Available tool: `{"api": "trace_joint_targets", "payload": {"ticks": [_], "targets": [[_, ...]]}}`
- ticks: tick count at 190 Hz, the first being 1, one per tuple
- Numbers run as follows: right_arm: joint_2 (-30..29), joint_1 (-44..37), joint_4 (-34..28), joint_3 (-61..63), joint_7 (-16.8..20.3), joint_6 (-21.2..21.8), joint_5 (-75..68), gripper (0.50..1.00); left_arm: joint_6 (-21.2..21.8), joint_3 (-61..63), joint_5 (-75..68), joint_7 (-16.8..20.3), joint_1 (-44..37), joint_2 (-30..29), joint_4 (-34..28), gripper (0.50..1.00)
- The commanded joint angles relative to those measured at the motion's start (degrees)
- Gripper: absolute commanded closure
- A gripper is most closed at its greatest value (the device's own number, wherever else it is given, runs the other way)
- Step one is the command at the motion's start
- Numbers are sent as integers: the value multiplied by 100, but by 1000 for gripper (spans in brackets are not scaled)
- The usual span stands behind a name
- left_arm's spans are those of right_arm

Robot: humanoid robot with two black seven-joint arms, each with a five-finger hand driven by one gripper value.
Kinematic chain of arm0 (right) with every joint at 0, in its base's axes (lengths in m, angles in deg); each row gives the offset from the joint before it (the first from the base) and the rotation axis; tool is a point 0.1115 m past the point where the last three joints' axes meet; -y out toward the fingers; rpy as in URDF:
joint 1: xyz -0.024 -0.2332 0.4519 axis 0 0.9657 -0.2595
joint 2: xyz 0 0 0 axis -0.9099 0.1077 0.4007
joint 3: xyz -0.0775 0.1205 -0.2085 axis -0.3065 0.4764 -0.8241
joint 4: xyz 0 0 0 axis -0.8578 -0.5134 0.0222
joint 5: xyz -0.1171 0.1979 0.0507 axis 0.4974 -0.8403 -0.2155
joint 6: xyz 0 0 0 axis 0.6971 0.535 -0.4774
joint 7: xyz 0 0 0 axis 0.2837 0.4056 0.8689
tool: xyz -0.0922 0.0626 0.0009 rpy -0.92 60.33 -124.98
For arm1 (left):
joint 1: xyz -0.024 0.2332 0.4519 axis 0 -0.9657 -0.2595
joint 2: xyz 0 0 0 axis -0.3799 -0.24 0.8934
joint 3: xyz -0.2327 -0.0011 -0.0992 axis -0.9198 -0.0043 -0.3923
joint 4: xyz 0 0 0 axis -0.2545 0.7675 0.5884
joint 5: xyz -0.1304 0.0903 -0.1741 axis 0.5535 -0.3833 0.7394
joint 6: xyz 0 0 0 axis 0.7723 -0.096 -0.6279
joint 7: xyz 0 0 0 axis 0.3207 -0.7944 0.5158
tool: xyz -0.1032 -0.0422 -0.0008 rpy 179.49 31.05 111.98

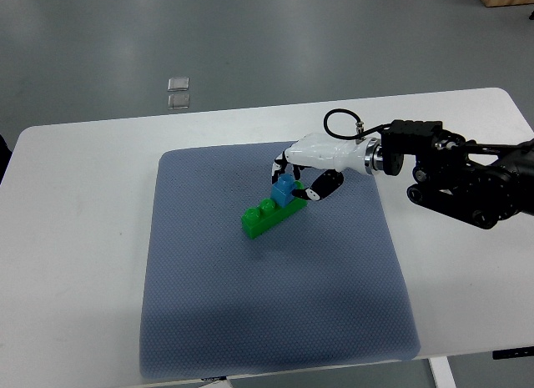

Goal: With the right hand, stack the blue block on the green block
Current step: 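Lower the blue block onto the green block's studs and press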

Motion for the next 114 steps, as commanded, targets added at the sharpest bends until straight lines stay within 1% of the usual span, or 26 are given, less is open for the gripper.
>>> {"api": "trace_joint_targets", "payload": {"ticks": [1, 67, 77, 114], "targets": [[-17, 35, 0, -5, 0, -14, 56, 985, 0, 2, 0, 0, 2, 0, -3, 500], [-69, 35, 53, -155, 9, -111, 135, 989, 0, 2, 0, 0, 2, 0, -3, 500], [-122, 44, 70, -172, 88, -120, 135, 991, 0, 2, 0, 0, 2, 0, 6, 500], [-148, 44, 79, -172, 106, -120, 135, 991, 0, 2, 0, 0, 2, 0, -3, 500]]}}
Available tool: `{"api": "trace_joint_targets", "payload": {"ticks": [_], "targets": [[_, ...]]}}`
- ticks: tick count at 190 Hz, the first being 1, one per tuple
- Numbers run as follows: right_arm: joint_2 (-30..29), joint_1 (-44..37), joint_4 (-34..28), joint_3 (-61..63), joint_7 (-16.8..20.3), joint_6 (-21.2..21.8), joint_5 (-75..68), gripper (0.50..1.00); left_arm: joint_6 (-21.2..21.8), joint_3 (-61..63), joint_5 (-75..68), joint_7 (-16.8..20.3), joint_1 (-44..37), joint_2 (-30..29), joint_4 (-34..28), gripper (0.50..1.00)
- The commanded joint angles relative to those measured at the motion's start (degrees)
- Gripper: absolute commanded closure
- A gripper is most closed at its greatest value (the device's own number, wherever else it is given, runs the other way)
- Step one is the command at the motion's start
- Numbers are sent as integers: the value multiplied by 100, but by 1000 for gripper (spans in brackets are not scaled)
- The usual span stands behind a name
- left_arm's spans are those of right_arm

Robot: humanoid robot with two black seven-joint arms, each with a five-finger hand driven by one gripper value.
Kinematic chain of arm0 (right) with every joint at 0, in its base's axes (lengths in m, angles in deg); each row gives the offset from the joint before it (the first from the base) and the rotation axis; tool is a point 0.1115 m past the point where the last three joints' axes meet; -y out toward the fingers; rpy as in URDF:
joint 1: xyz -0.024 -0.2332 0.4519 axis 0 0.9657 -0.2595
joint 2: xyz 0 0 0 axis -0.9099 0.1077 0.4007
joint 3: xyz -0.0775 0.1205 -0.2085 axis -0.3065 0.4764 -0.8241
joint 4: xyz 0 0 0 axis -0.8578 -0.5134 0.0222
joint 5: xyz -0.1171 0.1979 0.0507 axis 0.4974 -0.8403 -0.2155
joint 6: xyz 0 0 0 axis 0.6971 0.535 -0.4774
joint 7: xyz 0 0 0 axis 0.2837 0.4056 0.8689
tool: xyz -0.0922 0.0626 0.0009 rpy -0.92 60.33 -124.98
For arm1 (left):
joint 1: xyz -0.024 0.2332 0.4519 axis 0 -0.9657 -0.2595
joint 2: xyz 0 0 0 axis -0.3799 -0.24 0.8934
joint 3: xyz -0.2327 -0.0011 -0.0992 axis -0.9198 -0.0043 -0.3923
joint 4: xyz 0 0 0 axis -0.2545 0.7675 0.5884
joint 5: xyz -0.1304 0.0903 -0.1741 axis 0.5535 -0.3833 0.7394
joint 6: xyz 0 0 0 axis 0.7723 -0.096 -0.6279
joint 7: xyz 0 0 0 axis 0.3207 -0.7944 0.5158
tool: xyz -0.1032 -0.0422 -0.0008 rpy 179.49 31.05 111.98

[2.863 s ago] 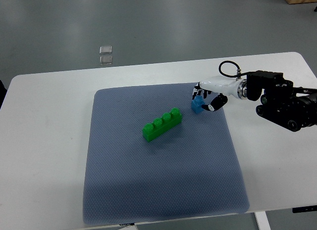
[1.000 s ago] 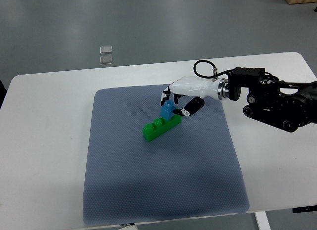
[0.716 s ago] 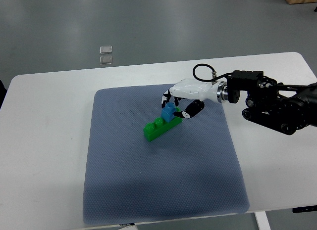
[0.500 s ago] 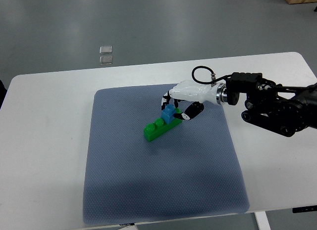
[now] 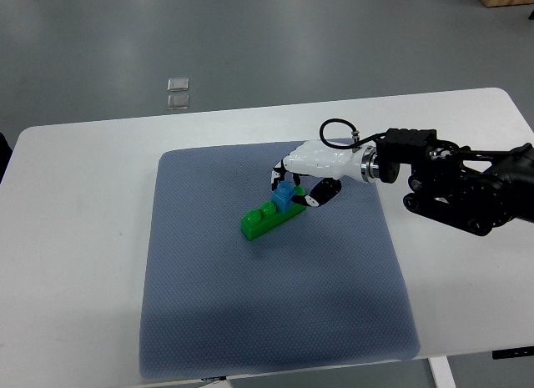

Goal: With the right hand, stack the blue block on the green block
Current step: 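Lower the blue block onto the green block's studs and press, then open the right hand fingers to release the blue block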

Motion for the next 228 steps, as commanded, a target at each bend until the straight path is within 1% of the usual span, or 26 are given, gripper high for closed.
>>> {"api": "trace_joint_targets", "payload": {"ticks": [1, 45, 59, 65, 68, 70, 73, 76, 90, 91, 93, 98, 109, 111, 112, 114, 115, 117, 121, 135, 136, 142, 197, 198, 213, 228], "targets": [[-20, 3, 1, -2, 13, 0, 0, 991, 0, 2, 0, 0, 2, 0, 7, 500], [-12, -6, 1, -63, 13, -53, 70, 991, 0, 2, 0, 0, 2, 0, 7, 500], [-12, -6, 1, -63, 13, -106, 70, 971, 0, 2, 0, 0, 2, 0, 7, 500], [-20, -15, 1, -54, 13, -106, 62, 953, 0, 2, 0, 0, 2, 0, 7, 500], [-20, -15, 1, -46, 13, -115, 53, 930, 0, 2, 0, 0, 2, 0, 7, 500], [-20, -15, 1, -46, 13, -115, 53, 930, 0, 2, 0, 0, 2, 0, 7, 500], [-20, -23, 1, -37, 13, -115, 35, 908, 0, 2, 0, 0, 2, 0, -1, 500], [-20, -24, 1, -37, 13, -123, 26, 899, 0, -7, 0, 0, 2, 0, -1, 500], [-12, -24, 1, -19, 13, -141, -26, 795, 0, -7, 0, 0, 2, 0, -1, 500], [-12, -24, 1, -10, 13, -132, -35, 781, 0, -7, 0, 0, 2, 0, -1, 500], [-12, -24, 1, -10, 13, -132, -35, 781, 0, -7, 0, 0, 2, 0, -1, 500], [-12, -32, -7, -10, 13, -132, -44, 742, 0, 2, 0, 0, 2, 0, -1, 500], [-3, -32, -7, 7, 13, -123, -61, 695, 0, 2, 0, 0, 2, 0, 7, 500], [-3, -41, -7, 7, 13, -123, -61, 683, 0, 2, 0, 0, 2, 0, 7, 500], [-3, -32, -16, 16, 13, -115, -61, 667, 0, 2, 0, 0, 2, 0, -1, 500], [-3, -32, -16, 16, 13, -115, -61, 666, 0, 2, 0, 0, 2, 0, -1, 500], [6, -32, -16, 16, 13, -115, -61, 648, 0, 2, 0, 0, -7, 0, -1, 500], [6, -32, -16, 16, 13, -123, -61, 636, 0, 2, 0, 0, -7, 0, -1, 500], [6, -41, -16, 16, 13, -115, -61, 624, 0, 2, 0, 0, 2, 0, -1, 500], [15, -41, -16, 16, 13, -106, -70, 621, 0, 2, 0, 0, -7, 0, -1, 500], [24, -41, -16, 16, 13, -97, -114, 607, 0, 2, 0, 0, 2, 0, 7, 500], [24, -41, -25, 16, 13, -97, -132, 605, 0, 2, 0, 0, -7, 0, -1, 500], [68, -68, -78, 34, -23, -18, -158, 599, 0, -7, 0, 0, -7, 0, 7, 500], [85, -111, -86, 42, -23, 52, -254, 599, 0, 2, 0, 0, 2, 0, -1, 500], [103, -208, -87, 139, -23, 228, -615, 599, 0, 2, 0, 0, -7, 0, 7, 500], [129, -261, -95, 306, -14, 606, -1099, 599, 0, 2, 0, 0, 2, 0, -1, 500]]}}
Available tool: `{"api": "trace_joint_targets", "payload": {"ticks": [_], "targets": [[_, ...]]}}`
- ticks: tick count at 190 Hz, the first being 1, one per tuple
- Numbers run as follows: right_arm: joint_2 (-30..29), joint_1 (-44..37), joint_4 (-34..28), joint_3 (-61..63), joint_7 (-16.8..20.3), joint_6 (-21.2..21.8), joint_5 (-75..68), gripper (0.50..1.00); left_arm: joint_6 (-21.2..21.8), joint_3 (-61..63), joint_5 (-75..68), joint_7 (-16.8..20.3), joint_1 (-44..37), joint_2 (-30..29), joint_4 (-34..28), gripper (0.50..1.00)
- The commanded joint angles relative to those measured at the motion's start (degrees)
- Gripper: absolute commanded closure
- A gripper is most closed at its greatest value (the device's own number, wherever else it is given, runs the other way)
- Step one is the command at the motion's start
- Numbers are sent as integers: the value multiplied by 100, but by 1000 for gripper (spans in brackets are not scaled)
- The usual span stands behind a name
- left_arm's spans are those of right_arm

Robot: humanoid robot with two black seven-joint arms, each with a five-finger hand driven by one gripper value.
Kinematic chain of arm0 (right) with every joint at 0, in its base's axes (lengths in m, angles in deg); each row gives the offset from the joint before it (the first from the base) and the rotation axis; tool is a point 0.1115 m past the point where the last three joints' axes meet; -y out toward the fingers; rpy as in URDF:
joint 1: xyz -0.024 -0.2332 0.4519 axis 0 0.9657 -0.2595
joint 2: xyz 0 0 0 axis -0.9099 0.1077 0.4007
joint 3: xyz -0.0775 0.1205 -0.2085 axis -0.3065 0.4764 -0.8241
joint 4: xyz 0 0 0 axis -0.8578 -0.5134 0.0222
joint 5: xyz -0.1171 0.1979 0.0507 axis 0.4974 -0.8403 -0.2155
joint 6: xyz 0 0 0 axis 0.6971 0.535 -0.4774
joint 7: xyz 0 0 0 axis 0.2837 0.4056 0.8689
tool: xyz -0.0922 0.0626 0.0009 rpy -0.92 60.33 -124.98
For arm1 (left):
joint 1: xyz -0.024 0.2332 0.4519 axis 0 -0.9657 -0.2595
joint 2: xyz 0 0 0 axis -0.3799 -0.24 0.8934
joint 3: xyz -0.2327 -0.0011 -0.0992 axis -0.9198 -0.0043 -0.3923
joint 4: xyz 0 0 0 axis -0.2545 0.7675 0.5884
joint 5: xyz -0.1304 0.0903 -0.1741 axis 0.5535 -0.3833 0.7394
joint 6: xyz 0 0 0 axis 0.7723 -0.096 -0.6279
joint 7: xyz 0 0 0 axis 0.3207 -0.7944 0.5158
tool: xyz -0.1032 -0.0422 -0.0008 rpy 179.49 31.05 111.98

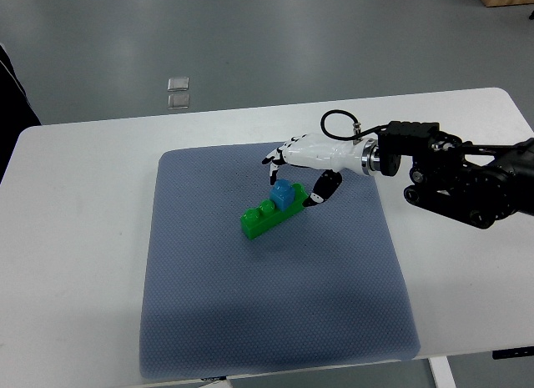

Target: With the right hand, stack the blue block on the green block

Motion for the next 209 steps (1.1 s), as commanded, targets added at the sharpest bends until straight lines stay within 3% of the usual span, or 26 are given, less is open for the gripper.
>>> {"api": "trace_joint_targets", "payload": {"ticks": [1, 28, 36, 37, 53, 124, 134, 135, 153, 178, 209], "targets": [[37, -93, -8, 214, 16, 456, -604, 599, 0, 0, 0, 0, 4, 0, -2, 500], [257, -137, 1, 592, 60, 1300, -1553, 595, 0, -8, 0, 0, 4, 0, -2, 500], [257, -137, 1, 593, 60, 1300, -1554, 595, 0, -8, 0, 0, 4, 0, -2, 500], [283, -137, 19, 671, 86, 1527, -1919, 593, 0, 0, 0, 0, -5, 0, -2, 500], [336, -119, 80, 698, 218, 1748, -2678, 593, 0, 0, 0, 0, 4, 0, -2, 500], [257, 355, 511, 689, 560, 1696, -6720, 595, 0, 0, 0, 0, 4, 0, 6, 500], [257, 355, 511, 689, 561, 1696, -6722, 595, 0, 0, 0, 0, 4, 0, 6, 500], [213, 512, 668, 698, 665, 1696, -7435, 595, 0, 0, 0, 0, 4, 0, -2, 500], [90, 724, 959, 707, 815, 1757, -8531, 595, 0, -8, 0, 0, 4, 0, -2, 500], [20, 795, 1188, 724, 1158, 1871, -9226, 595, 0, 0, 0, 0, -5, 0, 6, 500], [-59, 927, 1381, 1190, 1325, 1995, -9745, 595, 0, 0, 0, 0, 4, 0, 6, 500]]}}
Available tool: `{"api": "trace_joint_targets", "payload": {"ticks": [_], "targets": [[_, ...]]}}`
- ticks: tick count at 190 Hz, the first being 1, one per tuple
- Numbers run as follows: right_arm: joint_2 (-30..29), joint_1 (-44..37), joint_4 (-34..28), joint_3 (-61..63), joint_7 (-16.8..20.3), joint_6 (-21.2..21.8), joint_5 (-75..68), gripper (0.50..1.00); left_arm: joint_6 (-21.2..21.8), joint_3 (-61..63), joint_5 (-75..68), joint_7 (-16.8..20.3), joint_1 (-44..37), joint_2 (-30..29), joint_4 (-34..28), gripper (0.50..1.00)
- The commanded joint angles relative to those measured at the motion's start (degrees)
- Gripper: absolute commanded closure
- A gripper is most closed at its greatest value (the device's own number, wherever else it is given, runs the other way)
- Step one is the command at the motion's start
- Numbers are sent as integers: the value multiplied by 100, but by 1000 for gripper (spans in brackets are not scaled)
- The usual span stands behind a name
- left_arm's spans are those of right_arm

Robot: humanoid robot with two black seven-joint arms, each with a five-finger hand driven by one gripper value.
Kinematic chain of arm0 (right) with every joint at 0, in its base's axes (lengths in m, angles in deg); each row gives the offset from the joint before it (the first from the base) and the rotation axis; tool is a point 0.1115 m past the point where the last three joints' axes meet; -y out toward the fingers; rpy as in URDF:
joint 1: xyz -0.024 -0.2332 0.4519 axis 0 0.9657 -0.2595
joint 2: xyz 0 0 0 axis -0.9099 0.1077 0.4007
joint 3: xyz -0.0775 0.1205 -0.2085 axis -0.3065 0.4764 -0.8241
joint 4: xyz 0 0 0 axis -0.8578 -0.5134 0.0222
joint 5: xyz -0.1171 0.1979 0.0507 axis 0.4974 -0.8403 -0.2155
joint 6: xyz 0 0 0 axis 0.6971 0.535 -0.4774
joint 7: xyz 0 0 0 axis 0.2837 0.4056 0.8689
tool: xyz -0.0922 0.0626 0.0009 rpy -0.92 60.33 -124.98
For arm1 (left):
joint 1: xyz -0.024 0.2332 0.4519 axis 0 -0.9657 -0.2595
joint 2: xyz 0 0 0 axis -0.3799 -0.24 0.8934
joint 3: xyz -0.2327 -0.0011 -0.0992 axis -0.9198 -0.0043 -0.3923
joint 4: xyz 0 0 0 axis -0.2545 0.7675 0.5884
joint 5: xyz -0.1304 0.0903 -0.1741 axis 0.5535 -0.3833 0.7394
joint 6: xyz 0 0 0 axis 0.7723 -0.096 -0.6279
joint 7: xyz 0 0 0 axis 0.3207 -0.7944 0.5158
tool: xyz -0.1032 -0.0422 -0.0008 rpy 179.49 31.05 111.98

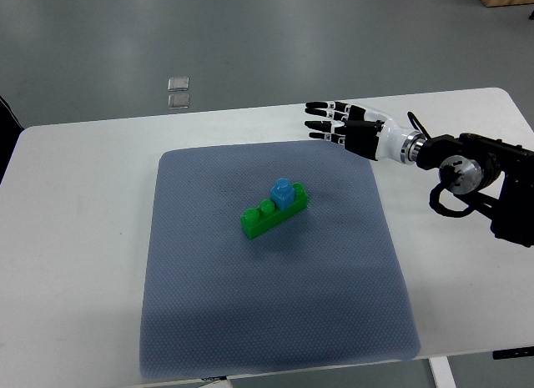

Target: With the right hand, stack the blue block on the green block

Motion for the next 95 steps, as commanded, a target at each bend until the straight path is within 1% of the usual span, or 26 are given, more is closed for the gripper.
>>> {"api": "trace_joint_targets", "payload": {"ticks": [1, 15, 46, 47, 49, 67, 72, 95], "targets": [[-38, 95, 109, 268, 121, 54, -277, 595, 0, 2, 0, 0, 2, 0, 5, 500], [-55, 130, 135, 312, 226, 46, -329, 595, 0, 2, 0, 0, -6, 0, -4, 500], [-46, 148, 135, 321, 226, 63, -567, 593, 0, 2, 0, 0, -6, 0, 5, 500], [-46, 157, 117, 321, 235, 72, -767, 583, 0, -7, 0, 0, 2, 0, -4, 500], [-46, 157, 109, 321, 235, 72, -821, 577, 0, 2, 0, 0, 2, 0, -4, 500], [-55, 165, 91, 321, 217, 63, -1120, 574, 0, 2, 0, 0, -6, 0, -4, 500], [-55, 174, 91, 321, 165, 54, -1191, 574, 0, 2, 0, 0, -6, 0, -4, 500], [-38, 183, 109, 356, 138, -25, -1191, 574, 0, -7, 0, 0, 2, 0, 5, 500]]}}
